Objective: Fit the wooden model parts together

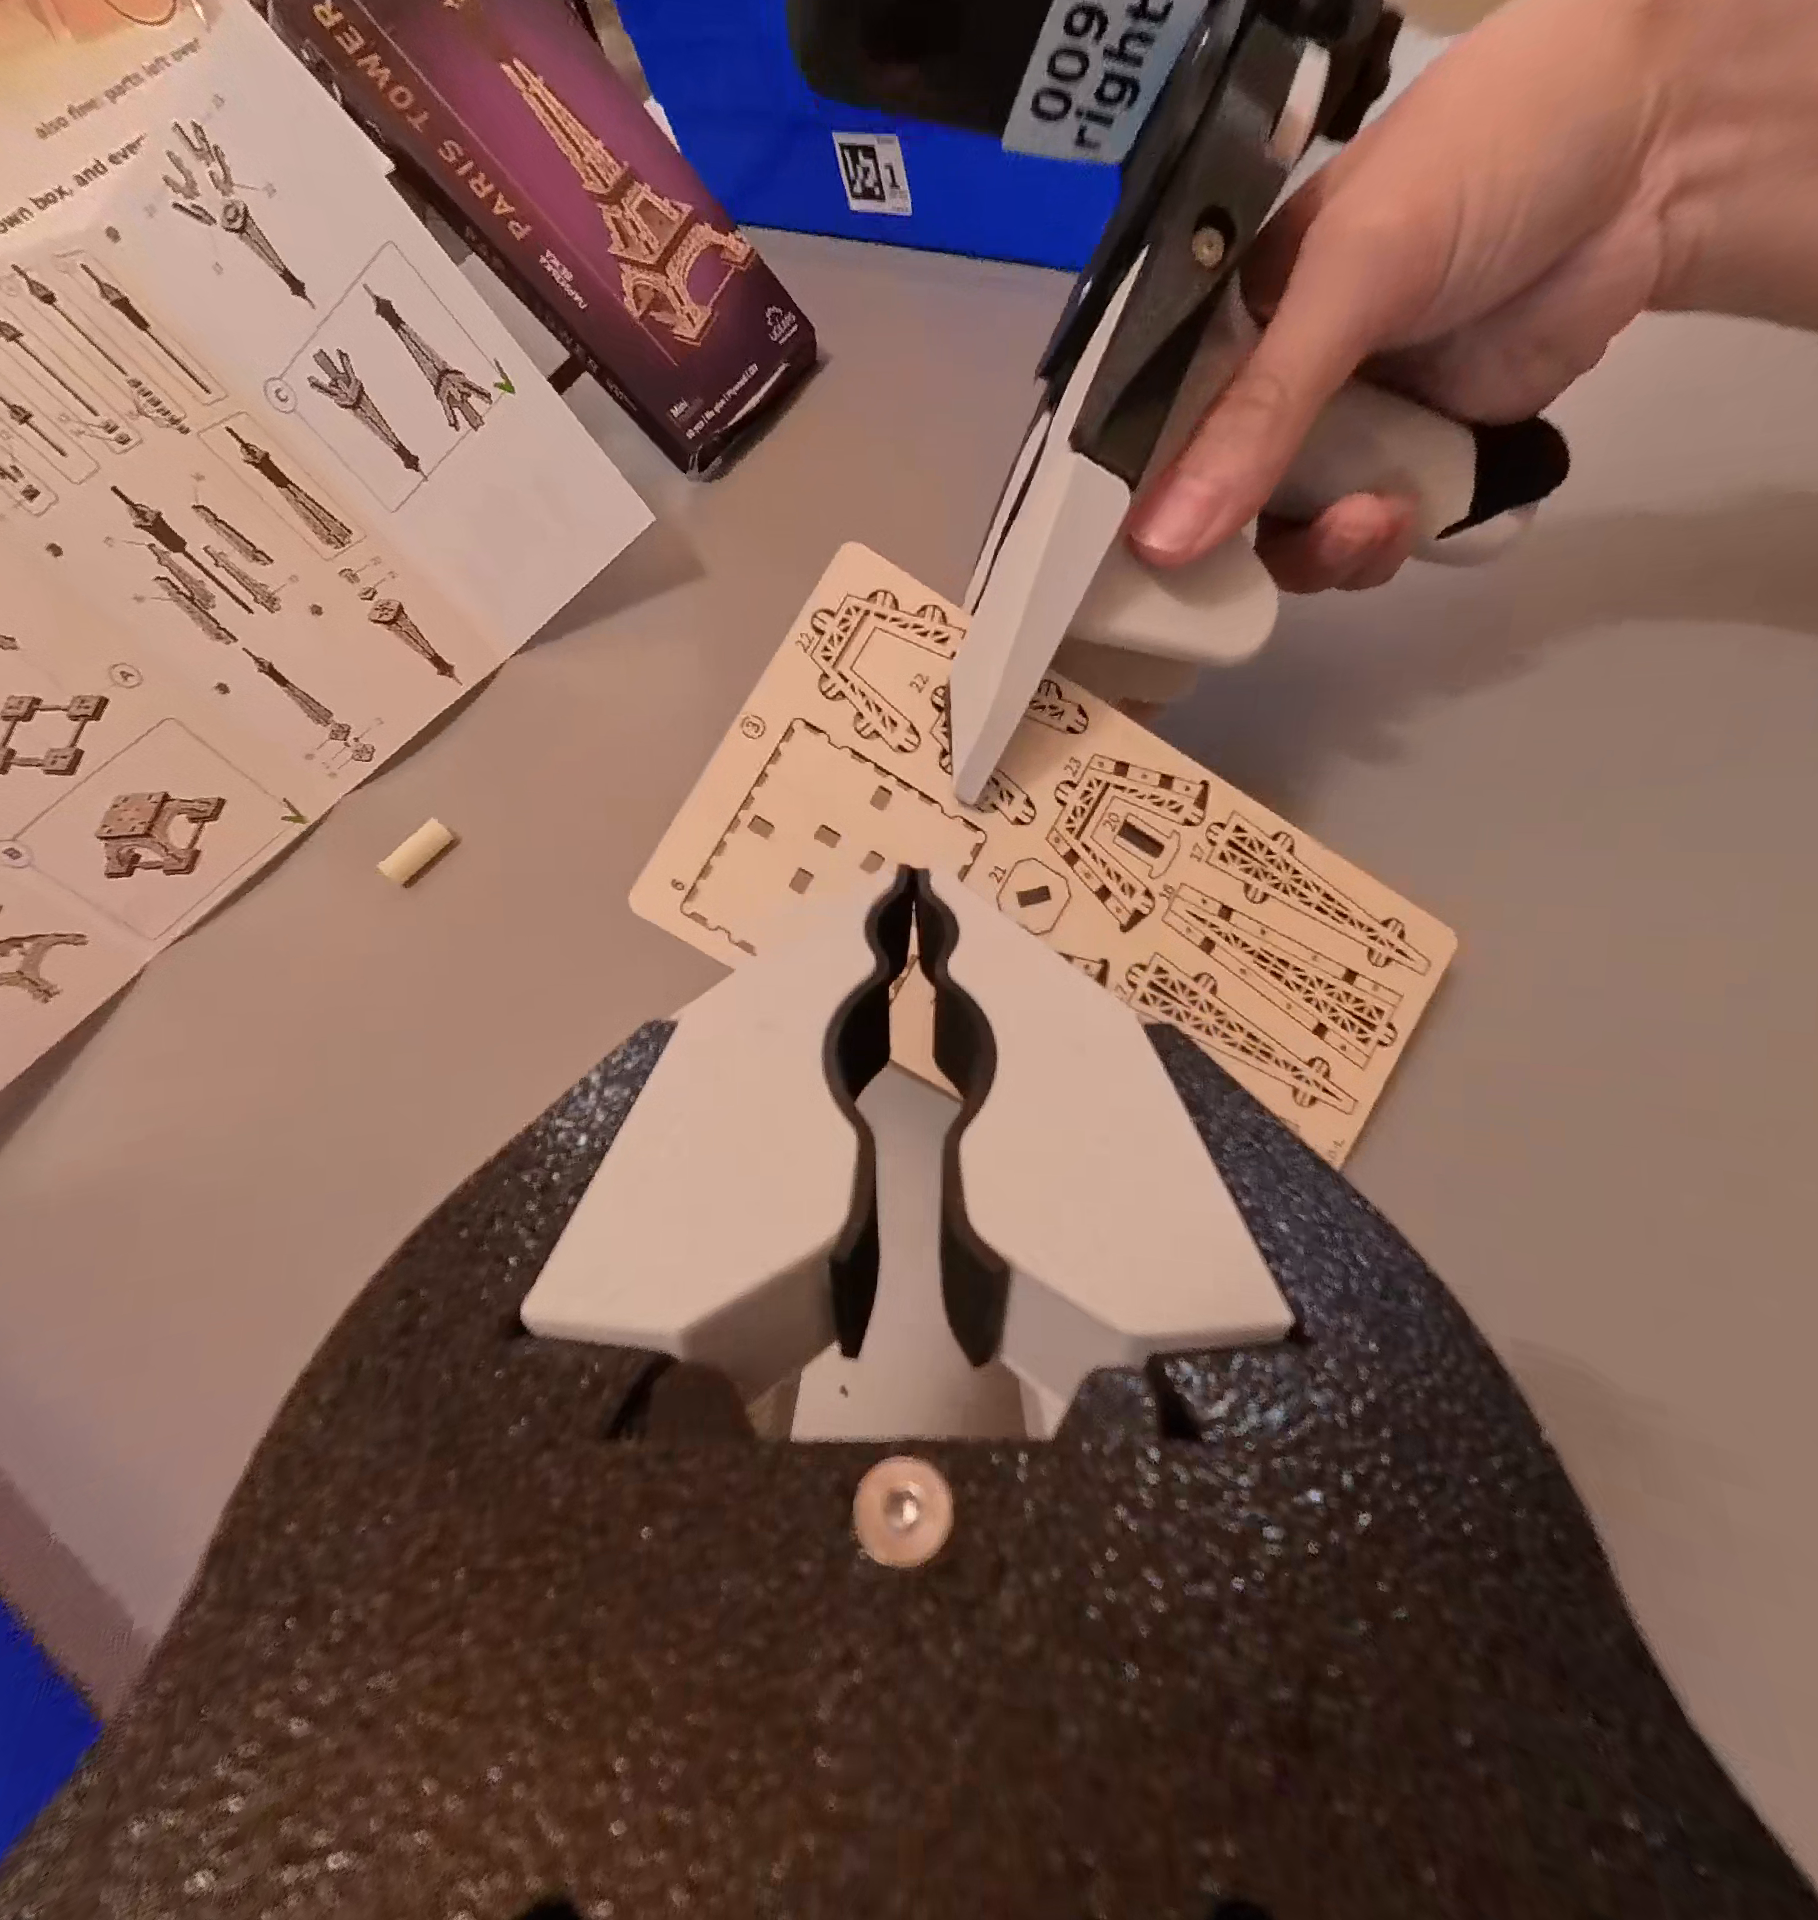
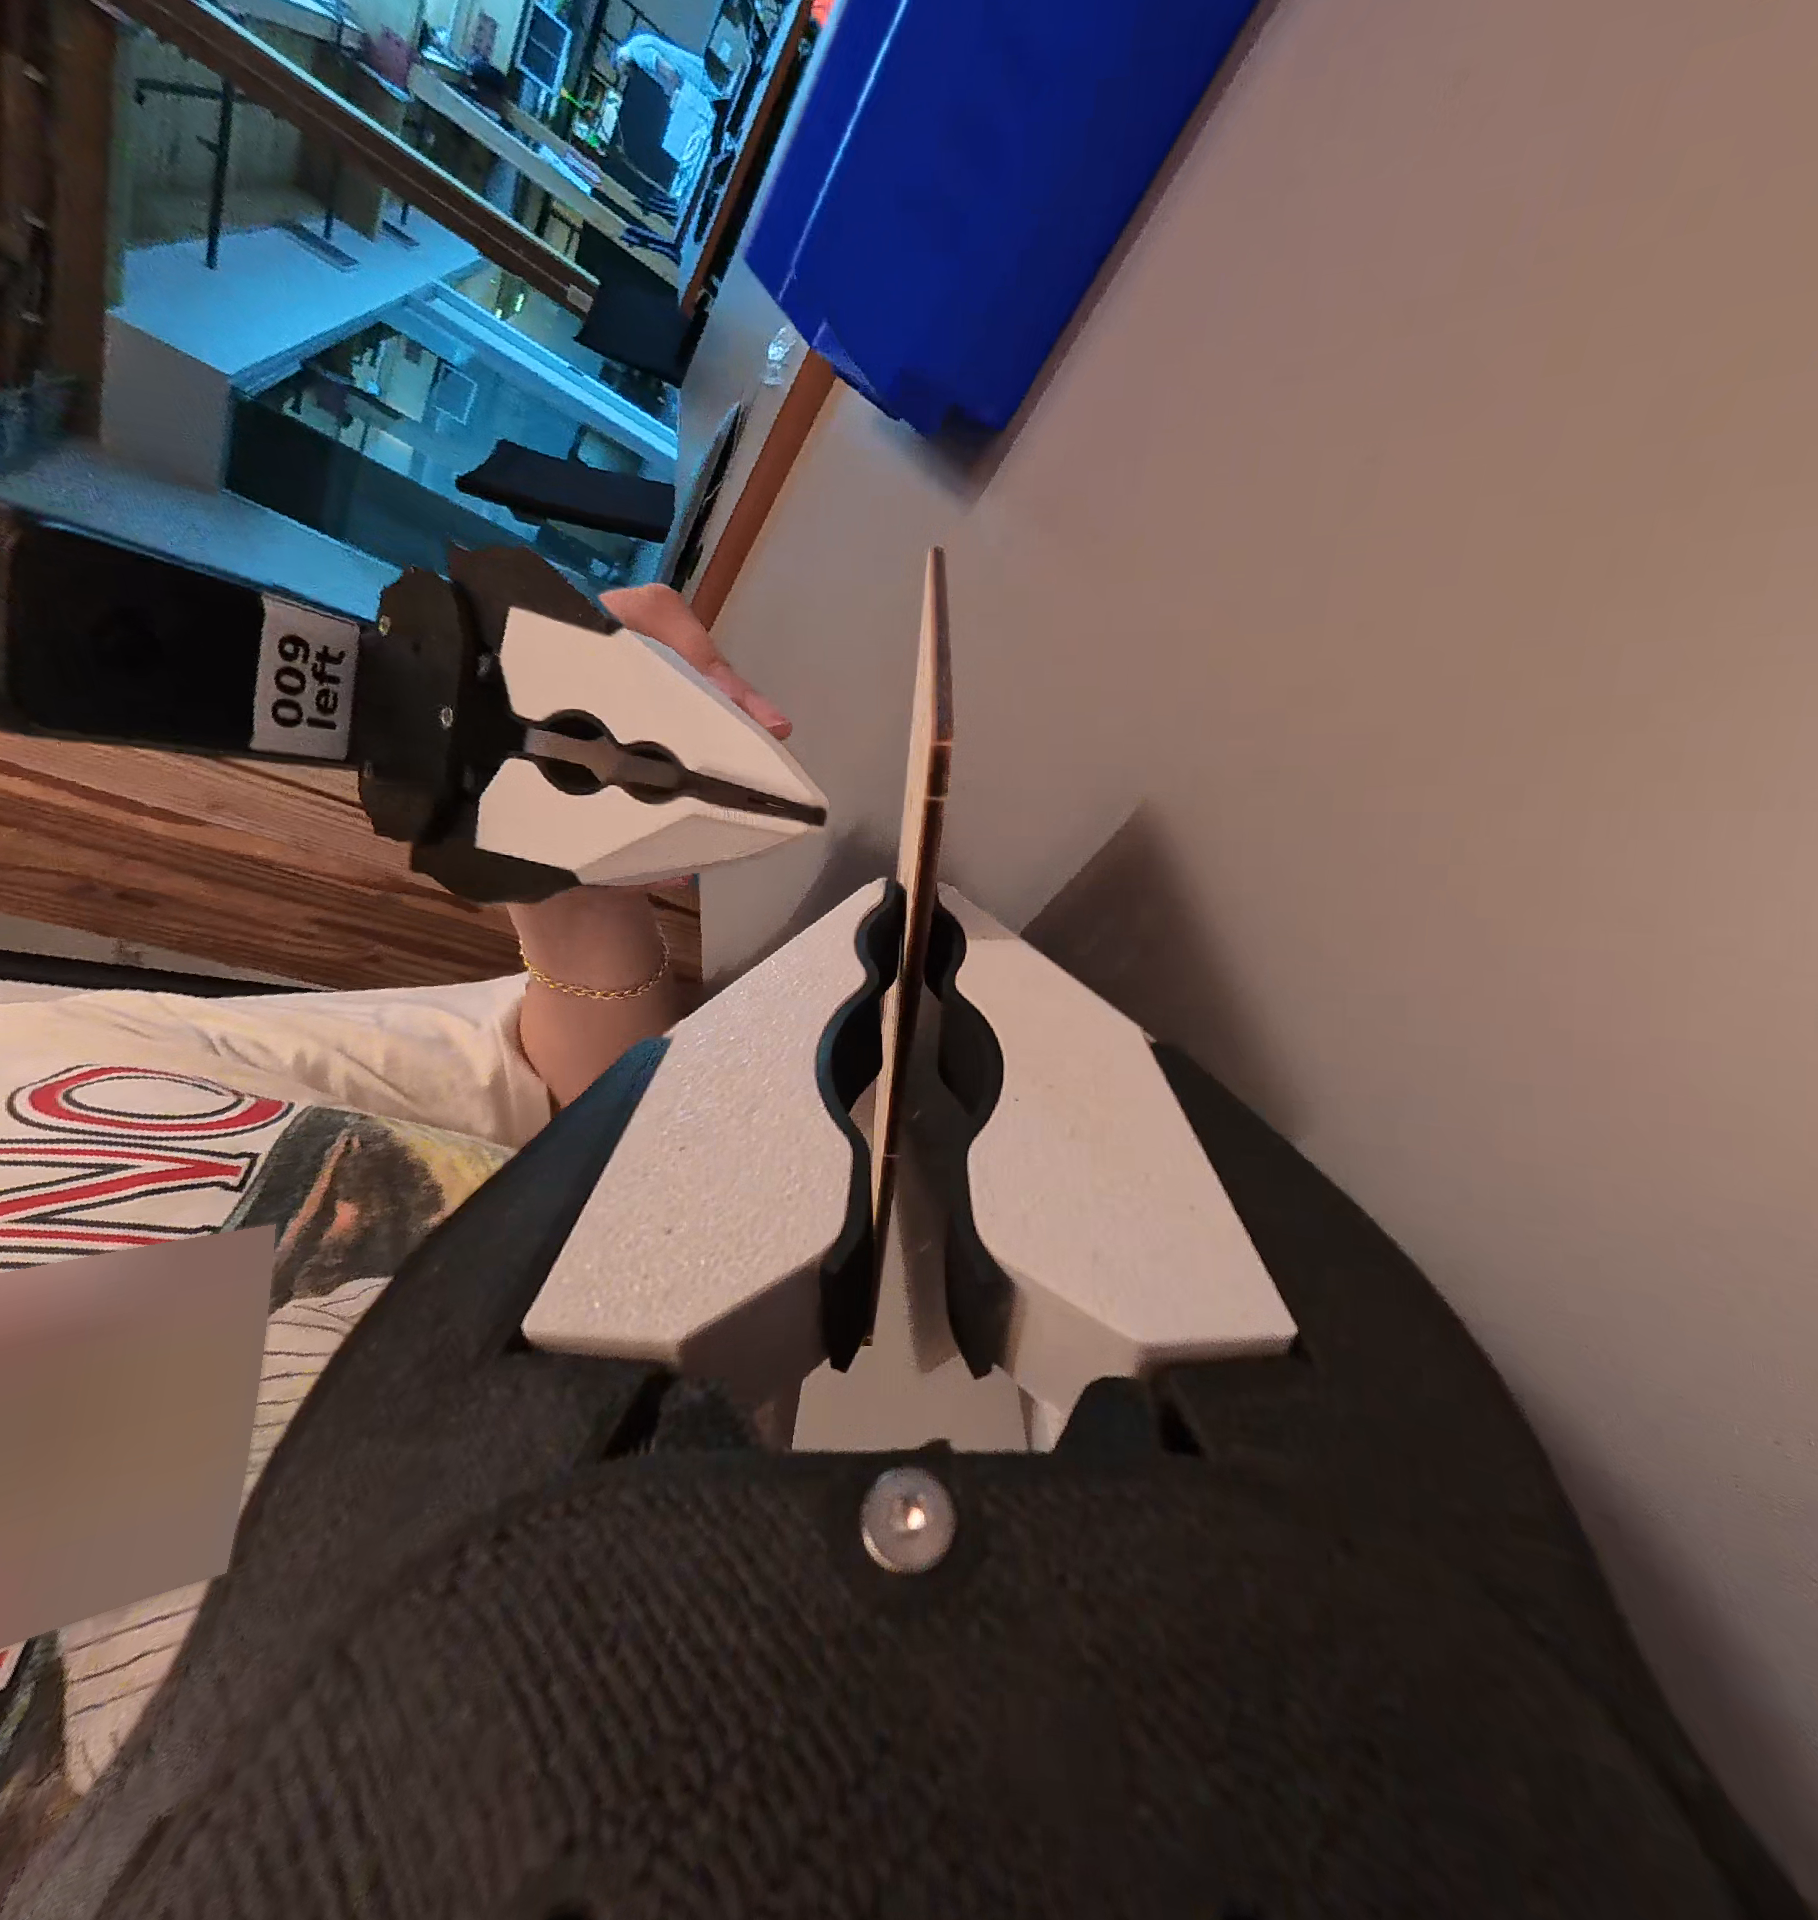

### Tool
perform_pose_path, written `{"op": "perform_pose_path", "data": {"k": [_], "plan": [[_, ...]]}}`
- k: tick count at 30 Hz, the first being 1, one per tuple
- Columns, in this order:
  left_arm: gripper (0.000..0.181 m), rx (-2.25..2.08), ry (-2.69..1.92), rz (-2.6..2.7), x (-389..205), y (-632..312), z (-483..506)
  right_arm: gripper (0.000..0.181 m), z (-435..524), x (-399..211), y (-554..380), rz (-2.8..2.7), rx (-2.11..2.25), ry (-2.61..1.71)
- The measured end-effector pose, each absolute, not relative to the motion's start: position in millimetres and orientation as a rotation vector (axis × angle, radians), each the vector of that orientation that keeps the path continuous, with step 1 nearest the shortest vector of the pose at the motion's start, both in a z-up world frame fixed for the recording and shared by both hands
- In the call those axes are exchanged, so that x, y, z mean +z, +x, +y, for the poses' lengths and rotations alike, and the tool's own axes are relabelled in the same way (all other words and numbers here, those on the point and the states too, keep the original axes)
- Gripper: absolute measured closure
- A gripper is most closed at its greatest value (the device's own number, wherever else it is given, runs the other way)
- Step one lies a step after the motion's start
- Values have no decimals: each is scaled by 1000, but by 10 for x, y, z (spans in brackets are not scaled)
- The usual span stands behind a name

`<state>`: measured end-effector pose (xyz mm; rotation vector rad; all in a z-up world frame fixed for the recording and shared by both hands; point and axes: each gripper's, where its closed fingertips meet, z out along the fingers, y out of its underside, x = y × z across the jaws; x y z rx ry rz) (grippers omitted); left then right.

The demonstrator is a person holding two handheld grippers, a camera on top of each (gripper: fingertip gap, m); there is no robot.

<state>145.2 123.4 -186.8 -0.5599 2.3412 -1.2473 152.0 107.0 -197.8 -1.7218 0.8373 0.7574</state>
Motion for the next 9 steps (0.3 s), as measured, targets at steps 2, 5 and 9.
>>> {"op": "perform_pose_path", "data": {"k": [2, 5, 9], "plan": [[181, -1186, -537, 2330, -1872, 1472, 1259, 180, 1091, -1950, 1504, 830, 725, -1728], [181, -1129, -503, 2337, -1903, 1472, 1256, 180, 1115, -1918, 1486, 816, 677, -1734], [181, -1071, -490, 2343, -1972, 1492, 1264, 179, 1136, -1913, 1475, 811, 641, -1744]]}}
